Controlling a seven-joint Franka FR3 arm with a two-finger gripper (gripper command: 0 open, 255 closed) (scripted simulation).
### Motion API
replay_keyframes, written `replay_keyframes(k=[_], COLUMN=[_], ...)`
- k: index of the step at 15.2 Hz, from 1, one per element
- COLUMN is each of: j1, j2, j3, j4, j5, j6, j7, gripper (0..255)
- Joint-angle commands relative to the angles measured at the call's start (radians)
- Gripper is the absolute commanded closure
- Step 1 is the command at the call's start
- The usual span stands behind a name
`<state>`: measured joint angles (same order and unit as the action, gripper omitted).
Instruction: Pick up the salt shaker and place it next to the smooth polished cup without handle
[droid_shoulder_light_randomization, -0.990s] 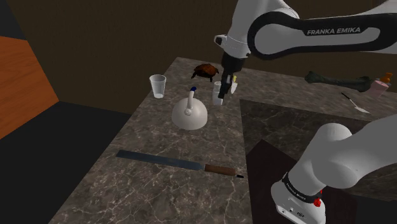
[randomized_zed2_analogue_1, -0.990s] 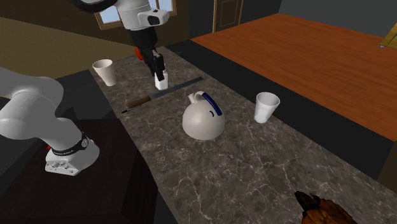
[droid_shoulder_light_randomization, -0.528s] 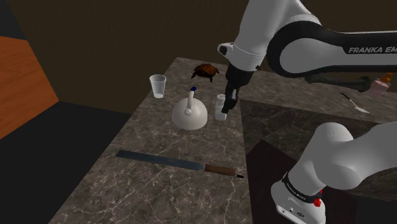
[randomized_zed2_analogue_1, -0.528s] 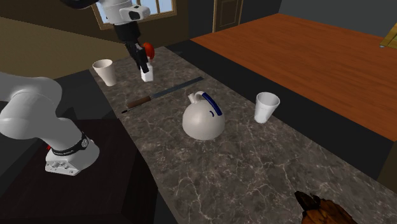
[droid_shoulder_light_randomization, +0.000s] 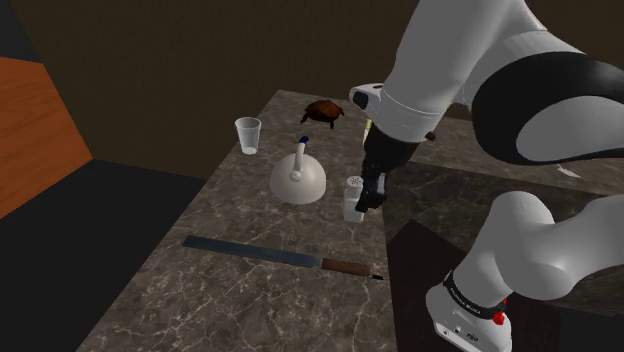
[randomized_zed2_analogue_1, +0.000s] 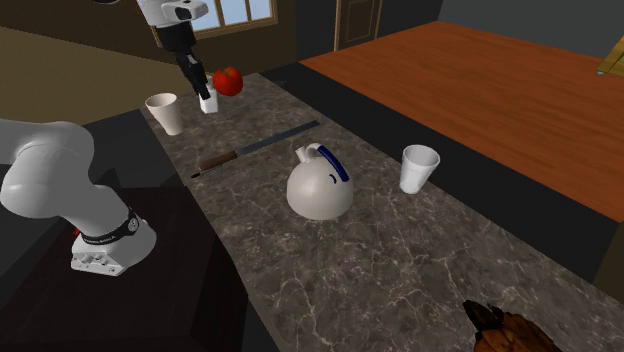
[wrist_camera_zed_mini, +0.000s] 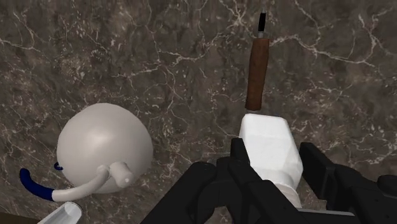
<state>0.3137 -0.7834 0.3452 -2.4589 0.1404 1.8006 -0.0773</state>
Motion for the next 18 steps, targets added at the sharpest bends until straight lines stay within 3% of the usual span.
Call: replay_keyframes(k=[1, 12, 18], j1=[0.022, 0.099, 0.108], j2=[-0.016, 0.001, 0.003], j3=[0.039, 0.281, 0.317], j4=[0.002, 0.11, 0.054], j5=[0.027, 0.16, 0.184], j6=[-0.017, -0.076, -0.015], j7=[0.047, 0.313, 0.329], gripper=[255, 255, 255])
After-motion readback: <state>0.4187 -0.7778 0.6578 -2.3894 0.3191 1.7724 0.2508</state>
